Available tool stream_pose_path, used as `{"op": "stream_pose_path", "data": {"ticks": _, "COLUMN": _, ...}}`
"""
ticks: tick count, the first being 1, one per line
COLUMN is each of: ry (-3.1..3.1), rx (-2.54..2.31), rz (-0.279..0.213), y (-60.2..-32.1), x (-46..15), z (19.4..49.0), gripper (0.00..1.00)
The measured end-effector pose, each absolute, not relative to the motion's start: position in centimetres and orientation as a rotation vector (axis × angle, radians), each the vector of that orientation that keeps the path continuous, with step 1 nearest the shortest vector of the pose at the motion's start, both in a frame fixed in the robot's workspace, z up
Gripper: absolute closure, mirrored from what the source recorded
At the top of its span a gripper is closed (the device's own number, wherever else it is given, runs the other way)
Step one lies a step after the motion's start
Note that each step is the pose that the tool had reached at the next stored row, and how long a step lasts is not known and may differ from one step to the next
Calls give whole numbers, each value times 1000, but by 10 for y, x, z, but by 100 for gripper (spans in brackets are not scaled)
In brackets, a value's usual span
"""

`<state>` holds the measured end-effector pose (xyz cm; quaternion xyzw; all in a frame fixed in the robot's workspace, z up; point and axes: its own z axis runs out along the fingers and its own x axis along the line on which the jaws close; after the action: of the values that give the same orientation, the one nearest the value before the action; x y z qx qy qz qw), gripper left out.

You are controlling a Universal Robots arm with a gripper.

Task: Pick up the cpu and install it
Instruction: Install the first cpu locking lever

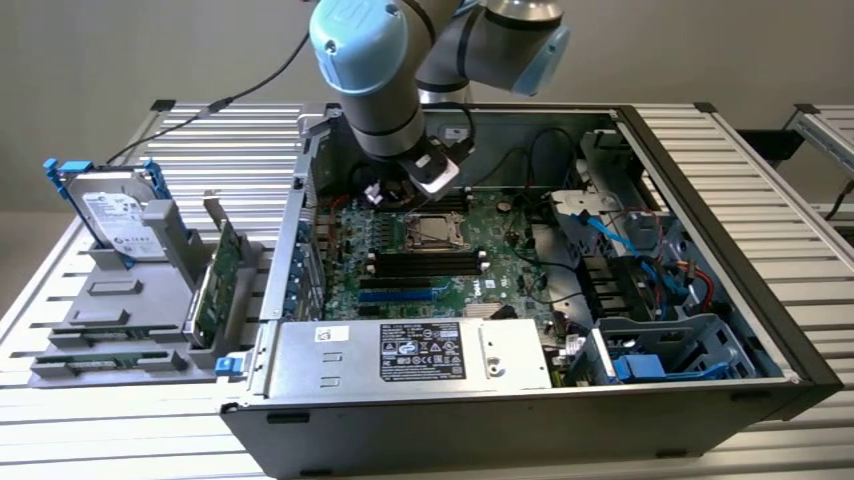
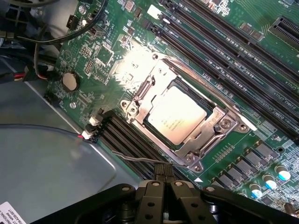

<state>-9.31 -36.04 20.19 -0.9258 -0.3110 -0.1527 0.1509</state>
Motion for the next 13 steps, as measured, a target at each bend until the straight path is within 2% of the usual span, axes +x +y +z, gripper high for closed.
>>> {"op": "stream_pose_path", "data": {"ticks": 9, "ry": -919, "rx": -2647, "rz": -437, "y": -365, "x": -90, "z": 200, "gripper": 89}}
{"op": "stream_pose_path", "data": {"ticks": 13, "ry": -928, "rx": -2645, "rz": -452, "y": -365, "x": -90, "z": 200, "gripper": 89}}
